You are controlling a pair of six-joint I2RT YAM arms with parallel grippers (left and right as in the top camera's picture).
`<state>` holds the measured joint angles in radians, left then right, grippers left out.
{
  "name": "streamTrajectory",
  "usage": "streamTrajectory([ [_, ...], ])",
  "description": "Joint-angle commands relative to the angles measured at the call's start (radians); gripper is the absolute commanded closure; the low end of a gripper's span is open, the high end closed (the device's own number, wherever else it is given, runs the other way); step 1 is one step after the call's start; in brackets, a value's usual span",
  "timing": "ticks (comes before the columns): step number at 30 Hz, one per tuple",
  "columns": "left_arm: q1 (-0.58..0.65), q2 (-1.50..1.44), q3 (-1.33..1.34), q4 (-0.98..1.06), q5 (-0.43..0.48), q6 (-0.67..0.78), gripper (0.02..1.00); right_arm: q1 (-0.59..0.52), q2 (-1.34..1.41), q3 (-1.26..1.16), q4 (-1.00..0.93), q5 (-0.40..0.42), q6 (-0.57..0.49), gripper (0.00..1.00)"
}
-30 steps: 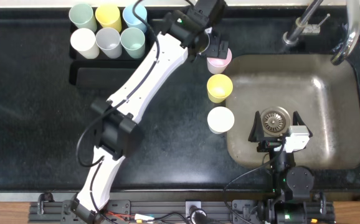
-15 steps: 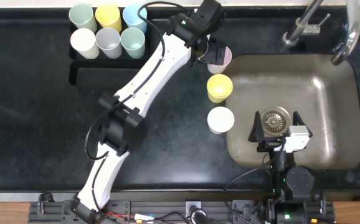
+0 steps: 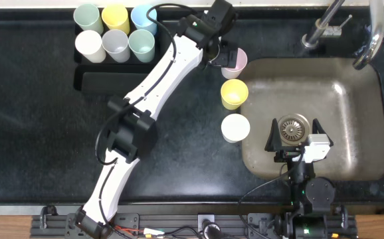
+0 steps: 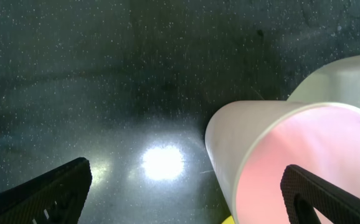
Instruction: Store Cups
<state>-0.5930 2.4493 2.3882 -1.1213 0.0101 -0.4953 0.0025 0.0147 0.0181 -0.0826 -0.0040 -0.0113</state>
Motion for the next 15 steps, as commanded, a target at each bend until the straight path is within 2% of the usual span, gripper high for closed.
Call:
streamTrajectory([
  [1,0.005,0.014,0.022,0.010,-0.012,-0.008,0.290,0.001,-0.011,-0.013,0.005,-0.010,-0.003,0.005],
  [2,0.005,0.014,0.021,0.011,-0.012,-0.008,0.494,0.001,-0.011,-0.013,0.005,-0.010,-0.003,0.003],
  [4,0.005,0.014,0.021,0.012,-0.011,-0.008,0.610,0.001,-0.011,-0.013,0.005,-0.010,-0.003,0.003],
  [5,0.005,0.014,0.021,0.014,-0.012,-0.008,0.713,0.001,-0.011,-0.013,0.005,-0.010,-0.003,0.003],
  [7,0.005,0.014,0.020,0.023,-0.013,-0.007,0.982,0.001,-0.011,-0.013,0.005,-0.010,-0.003,0.003],
  [15,0.039,-0.013,0.021,0.017,-0.016,-0.009,0.982,0.001,-0.011,-0.013,0.005,-0.010,-0.003,0.005],
])
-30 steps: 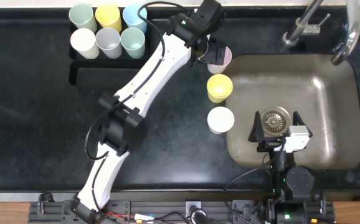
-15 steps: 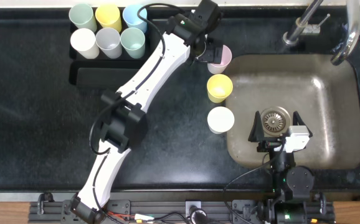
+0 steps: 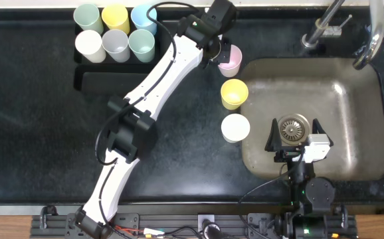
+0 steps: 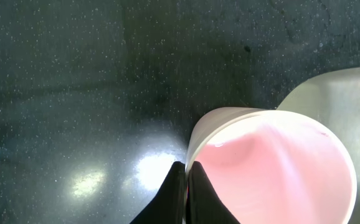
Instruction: Store Cups
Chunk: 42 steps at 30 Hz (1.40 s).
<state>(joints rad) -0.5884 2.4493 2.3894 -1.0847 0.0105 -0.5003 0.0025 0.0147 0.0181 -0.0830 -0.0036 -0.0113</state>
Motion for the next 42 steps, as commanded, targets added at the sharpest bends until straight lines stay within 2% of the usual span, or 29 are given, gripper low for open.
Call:
streamTrajectory([
  [1,0.048,-0.035,0.020,-0.031,-0.015,-0.007,0.982,0.001,-0.011,-0.013,0.005,-0.010,-0.003,0.003],
  [9,0.245,-0.378,0.019,-0.238,-0.023,-0.087,0.982,0.001,-0.011,-0.013,0.005,-0.010,-0.003,0.003],
  [12,0.365,-0.505,-0.022,-0.394,-0.120,-0.196,0.982,0.001,-0.011,-0.013,0.005,-0.010,-0.003,0.003],
  [14,0.456,-0.588,-0.113,-0.442,-0.148,-0.223,0.982,0.001,-0.011,-0.013,0.005,-0.010,-0.003,0.005],
  [17,0.600,-0.727,-0.375,-0.355,-0.129,-0.223,0.982,0.001,-0.011,-0.013,0.005,-0.010,-0.003,0.003],
  [21,0.748,-0.854,-0.729,-0.163,-0.023,-0.223,0.982,0.001,-0.011,-0.013,0.005,-0.010,-0.003,0.003],
  [25,0.789,-0.846,-0.824,-0.113,-0.028,-0.223,0.982,0.001,-0.011,-0.013,0.005,-0.010,-0.003,0.003],
  [42,0.790,-0.682,-0.824,0.024,-0.055,-0.269,0.982,0.001,-0.011,-0.013,0.005,-0.010,-0.003,0.007],
])
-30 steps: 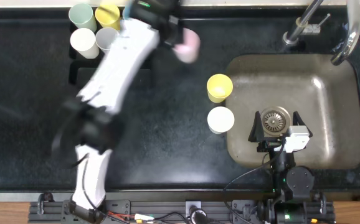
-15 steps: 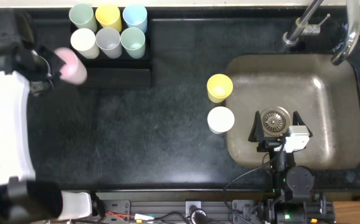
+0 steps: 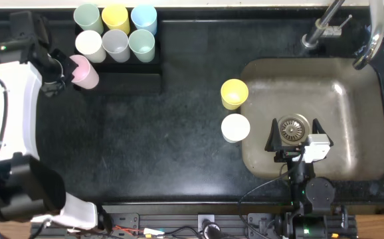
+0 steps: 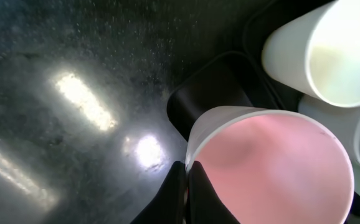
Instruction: Store Cups
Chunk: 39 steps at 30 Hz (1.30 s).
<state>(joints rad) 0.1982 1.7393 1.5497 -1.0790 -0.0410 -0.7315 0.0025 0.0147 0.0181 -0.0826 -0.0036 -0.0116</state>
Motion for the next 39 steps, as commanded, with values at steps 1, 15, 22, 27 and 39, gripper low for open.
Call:
streamTrajectory([
  [1,0.004,0.036,0.015,0.032,-0.002,-0.045,0.982,0.001,-0.011,-0.013,0.005,-0.010,-0.003,0.003],
  [15,0.003,0.076,0.015,0.064,-0.006,-0.059,0.982,0.001,-0.011,-0.013,0.005,-0.010,-0.003,0.003],
  [22,0.003,0.115,0.015,0.062,-0.009,-0.059,0.982,0.001,-0.011,-0.013,0.005,-0.010,-0.003,0.007],
  [27,0.003,0.145,0.015,0.063,-0.018,-0.060,0.982,0.001,-0.011,-0.013,0.005,-0.010,-0.003,0.005],
  [39,0.001,0.188,0.015,0.076,-0.027,-0.060,0.982,0.001,-0.011,-0.013,0.005,-0.010,-0.003,0.005],
])
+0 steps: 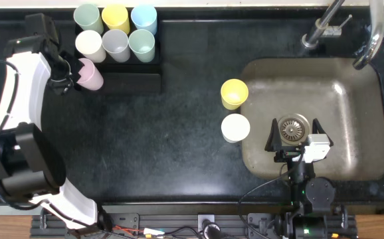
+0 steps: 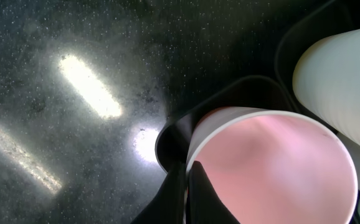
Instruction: Store Cups
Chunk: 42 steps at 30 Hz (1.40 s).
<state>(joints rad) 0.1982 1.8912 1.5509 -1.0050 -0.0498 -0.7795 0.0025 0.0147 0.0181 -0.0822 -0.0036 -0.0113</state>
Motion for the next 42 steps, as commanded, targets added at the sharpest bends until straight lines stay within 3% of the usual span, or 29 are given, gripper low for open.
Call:
streamTrajectory([
  [1,-0.002,0.036,0.014,0.002,-0.019,-0.011,0.860,0.001,-0.011,-0.013,0.005,-0.010,-0.003,0.003],
  [4,-0.005,0.036,0.014,0.005,-0.019,-0.011,0.123,0.001,-0.011,-0.013,0.005,-0.010,-0.003,0.003],
  [5,-0.006,0.036,0.014,0.005,-0.019,-0.011,0.018,0.001,-0.011,-0.013,0.005,-0.010,-0.003,0.003],
  [16,-0.008,-0.122,0.014,0.004,-0.016,-0.010,0.018,0.001,-0.011,-0.013,0.005,-0.010,-0.003,0.003],
  [22,-0.061,-0.337,0.016,0.017,0.103,-0.003,0.018,0.001,-0.011,-0.013,0.005,-0.010,-0.003,0.003],
  [25,-0.181,-0.378,0.016,0.073,0.112,0.057,0.018,0.001,-0.011,-0.013,0.005,-0.010,-0.003,0.005],
  [30,-0.520,-0.326,0.016,0.192,-0.032,0.098,0.018,0.001,-0.011,-0.013,0.005,-0.010,-0.003,0.001],
  [33,-0.680,-0.256,0.016,0.235,-0.064,0.097,0.018,0.001,-0.011,-0.013,0.005,-0.010,-0.003,0.005],
  [37,-0.808,-0.166,0.016,0.241,-0.051,0.095,0.018,0.001,-0.011,-0.013,0.005,-0.010,-0.003,0.003],
  [42,-0.881,-0.097,0.016,0.220,0.008,0.099,0.018,0.001,-0.011,-0.013,0.005,-0.010,-0.003,0.003],
])
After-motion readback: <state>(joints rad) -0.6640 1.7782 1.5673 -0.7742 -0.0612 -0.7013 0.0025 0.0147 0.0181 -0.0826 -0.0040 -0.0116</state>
